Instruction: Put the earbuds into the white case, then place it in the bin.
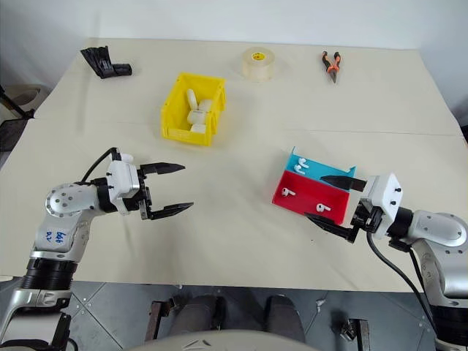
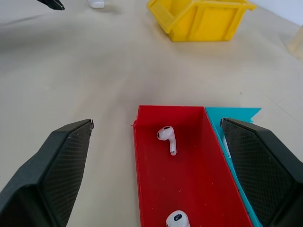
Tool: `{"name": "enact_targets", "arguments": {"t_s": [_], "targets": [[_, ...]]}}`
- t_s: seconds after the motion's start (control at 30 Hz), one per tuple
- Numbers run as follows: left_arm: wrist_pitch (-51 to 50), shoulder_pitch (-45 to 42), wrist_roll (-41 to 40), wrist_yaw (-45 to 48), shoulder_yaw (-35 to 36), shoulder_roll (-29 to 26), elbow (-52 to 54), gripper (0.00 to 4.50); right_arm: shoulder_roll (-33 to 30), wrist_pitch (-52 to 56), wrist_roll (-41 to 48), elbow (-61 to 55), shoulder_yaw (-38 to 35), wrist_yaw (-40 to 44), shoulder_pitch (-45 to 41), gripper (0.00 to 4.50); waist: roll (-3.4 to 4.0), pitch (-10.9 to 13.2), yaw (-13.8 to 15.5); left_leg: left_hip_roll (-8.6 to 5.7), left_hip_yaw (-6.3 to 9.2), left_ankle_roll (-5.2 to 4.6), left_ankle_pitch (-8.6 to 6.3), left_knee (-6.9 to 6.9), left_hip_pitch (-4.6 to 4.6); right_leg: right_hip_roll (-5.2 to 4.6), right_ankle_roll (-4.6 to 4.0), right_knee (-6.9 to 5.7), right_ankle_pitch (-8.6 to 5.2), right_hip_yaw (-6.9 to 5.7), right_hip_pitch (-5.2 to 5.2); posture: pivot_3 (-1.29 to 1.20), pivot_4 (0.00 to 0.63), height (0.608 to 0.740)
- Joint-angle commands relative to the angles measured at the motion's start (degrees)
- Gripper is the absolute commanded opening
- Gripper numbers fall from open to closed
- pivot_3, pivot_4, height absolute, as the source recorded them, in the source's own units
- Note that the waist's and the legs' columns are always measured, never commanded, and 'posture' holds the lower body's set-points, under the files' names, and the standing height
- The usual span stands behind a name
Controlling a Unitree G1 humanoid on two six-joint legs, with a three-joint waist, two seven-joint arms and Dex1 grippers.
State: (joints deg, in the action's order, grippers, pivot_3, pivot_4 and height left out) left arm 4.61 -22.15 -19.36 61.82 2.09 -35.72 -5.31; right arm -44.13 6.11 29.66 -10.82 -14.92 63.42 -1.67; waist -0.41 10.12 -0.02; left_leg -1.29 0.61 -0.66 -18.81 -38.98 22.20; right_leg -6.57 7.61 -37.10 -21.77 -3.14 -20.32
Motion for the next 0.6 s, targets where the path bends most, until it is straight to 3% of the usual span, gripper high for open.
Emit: {"name": "enact_targets", "arguments": {"t_s": [0.03,0.17,0.43,0.6], "targets": [[0.0,0.2,0.1,-3.7,2.2,0.8,1.1,4.48,0.5,-3.0,0.2,0.5,-0.6,1.4,-0.3,4.5,0.0,0.0,0.0,0.0,0.0,0.0,0.0,0.0,0.0,0.0,0.0,0.0,0.0,-0.01,0.0,0.0,0.15,0.74],[-4.8,3.0,-1.8,-9.3,5.1,1.5,4.3,4.48,1.7,-4.2,0.6,0.3,0.5,2.2,-0.8,4.5,0.0,0.0,-0.1,0.01,0.07,0.0,0.0,-0.01,0.0,0.0,0.0,-0.01,0.0,-0.02,0.02,0.0,0.15,0.74],[-17.5,19.4,-0.4,-31.5,18.0,5.2,19.8,4.48,11.9,-5.9,4.3,-5.7,5.6,-1.1,-7.4,4.5,0.02,0.0,-0.4,0.13,0.18,0.05,0.0,0.0,-0.01,-0.1,0.0,0.03,0.0,0.09,0.02,0.0,0.15,0.74],[-26.9,24.4,-1.3,-41.3,24.1,6.8,25.4,4.48,12.8,-5.7,4.2,-5.7,6.2,-1.1,-8.8,4.5,-0.01,0.0,0.7,-0.04,0.47,0.03,-0.02,-0.08,-0.01,-0.15,0.0,0.13,0.03,0.14,0.24,0.0,0.15,0.74]]}}
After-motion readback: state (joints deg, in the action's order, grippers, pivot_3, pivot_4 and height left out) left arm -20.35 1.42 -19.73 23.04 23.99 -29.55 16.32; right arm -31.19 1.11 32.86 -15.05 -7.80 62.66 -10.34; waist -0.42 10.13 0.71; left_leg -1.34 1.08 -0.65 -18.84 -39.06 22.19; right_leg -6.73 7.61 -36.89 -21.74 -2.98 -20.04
